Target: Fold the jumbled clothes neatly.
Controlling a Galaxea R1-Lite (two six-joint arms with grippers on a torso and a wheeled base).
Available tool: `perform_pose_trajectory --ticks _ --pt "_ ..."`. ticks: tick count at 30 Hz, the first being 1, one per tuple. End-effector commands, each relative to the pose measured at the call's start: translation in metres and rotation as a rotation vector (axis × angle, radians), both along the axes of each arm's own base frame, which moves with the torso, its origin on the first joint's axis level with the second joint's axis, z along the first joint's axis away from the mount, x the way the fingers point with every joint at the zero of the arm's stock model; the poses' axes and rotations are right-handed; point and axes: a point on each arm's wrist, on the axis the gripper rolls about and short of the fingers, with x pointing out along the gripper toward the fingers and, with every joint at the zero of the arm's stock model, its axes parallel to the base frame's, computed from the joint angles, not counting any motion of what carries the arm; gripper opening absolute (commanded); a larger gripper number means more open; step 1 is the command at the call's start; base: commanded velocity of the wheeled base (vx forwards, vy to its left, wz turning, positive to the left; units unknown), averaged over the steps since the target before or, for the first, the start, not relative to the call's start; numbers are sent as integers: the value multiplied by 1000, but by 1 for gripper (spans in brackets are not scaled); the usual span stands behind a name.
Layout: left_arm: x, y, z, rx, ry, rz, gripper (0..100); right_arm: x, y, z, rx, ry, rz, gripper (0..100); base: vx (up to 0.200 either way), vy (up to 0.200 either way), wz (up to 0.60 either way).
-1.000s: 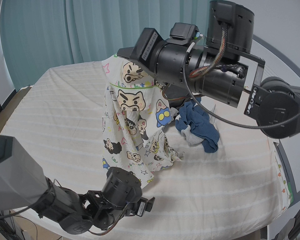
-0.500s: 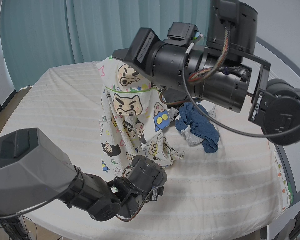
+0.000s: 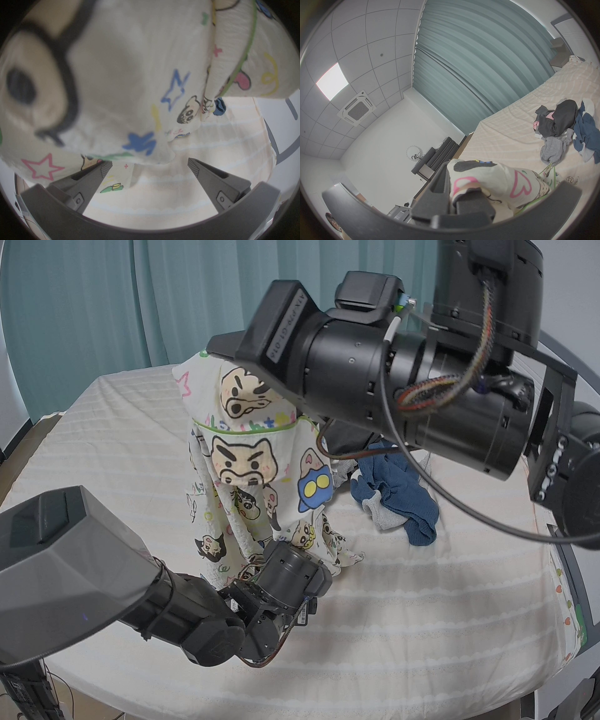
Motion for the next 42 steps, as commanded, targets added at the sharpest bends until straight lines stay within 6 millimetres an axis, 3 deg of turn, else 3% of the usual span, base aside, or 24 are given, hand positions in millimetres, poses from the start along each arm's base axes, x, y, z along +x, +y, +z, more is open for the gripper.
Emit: perform_pose_trajectory --ticks 1,7,33,34,42 --pt "4 6 4 6 -18 31 100 -6 -5 1 -1 3 9 0 0 0 0" --pt "14 17 5 28 -44 99 100 -12 -11 -2 5 32 17 0 0 0 0" --pt "23 32 3 106 -64 168 100 -23 -17 -5 7 66 39 0 0 0 0" --pt "23 34 3 110 -64 173 0 -23 -18 -4 9 65 40 0 0 0 0" --pt "23 37 -1 135 -50 167 0 -23 -18 -4 12 67 37 0 0 0 0"
